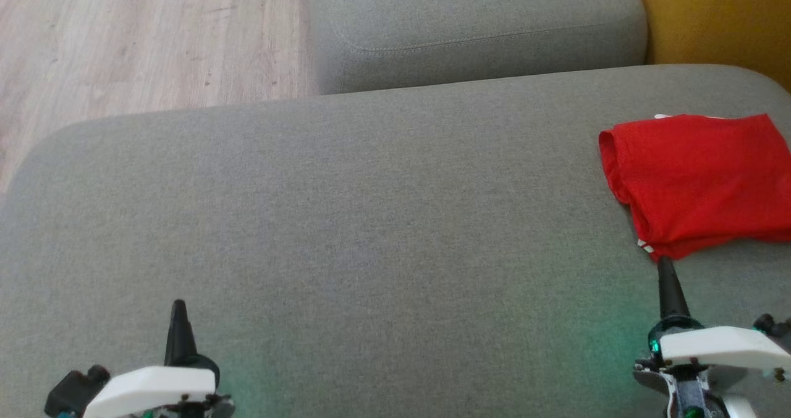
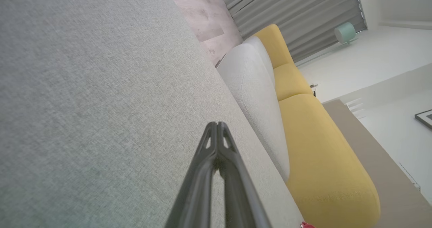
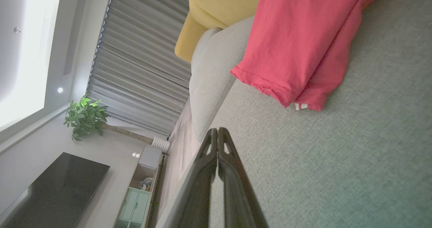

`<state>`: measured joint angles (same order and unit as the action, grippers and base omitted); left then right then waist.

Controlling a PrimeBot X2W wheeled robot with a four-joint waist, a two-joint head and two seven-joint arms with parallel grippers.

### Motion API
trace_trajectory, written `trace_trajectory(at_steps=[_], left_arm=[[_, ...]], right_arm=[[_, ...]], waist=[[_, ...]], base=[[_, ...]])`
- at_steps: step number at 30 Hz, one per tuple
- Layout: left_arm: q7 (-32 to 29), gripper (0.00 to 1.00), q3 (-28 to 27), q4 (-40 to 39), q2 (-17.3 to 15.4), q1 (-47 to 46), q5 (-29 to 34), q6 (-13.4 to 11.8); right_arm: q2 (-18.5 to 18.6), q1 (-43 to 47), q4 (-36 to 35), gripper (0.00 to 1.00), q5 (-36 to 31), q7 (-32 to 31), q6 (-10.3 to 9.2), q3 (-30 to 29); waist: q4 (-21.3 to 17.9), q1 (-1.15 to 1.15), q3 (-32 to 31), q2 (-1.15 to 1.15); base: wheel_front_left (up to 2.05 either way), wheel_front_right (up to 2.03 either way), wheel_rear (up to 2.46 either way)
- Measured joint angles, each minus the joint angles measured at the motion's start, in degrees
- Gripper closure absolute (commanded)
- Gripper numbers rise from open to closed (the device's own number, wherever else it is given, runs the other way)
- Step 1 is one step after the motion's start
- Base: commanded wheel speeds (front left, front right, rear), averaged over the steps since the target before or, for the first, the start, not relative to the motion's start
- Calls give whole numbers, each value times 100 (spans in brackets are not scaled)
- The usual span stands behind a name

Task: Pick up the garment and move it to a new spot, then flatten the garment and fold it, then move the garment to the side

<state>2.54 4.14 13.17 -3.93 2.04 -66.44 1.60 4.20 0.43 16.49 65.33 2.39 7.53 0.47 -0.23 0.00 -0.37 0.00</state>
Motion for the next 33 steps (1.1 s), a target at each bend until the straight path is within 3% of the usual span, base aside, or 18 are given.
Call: trace_trajectory(at_steps=[33], left_arm=[[-509,100,-449,177,3,-332,-2112,415]], right_arm=[[-7,-248,-31,100,2146,-545,0,-467]], waist=[[18,0,43,0]], base=[[0,0,0]])
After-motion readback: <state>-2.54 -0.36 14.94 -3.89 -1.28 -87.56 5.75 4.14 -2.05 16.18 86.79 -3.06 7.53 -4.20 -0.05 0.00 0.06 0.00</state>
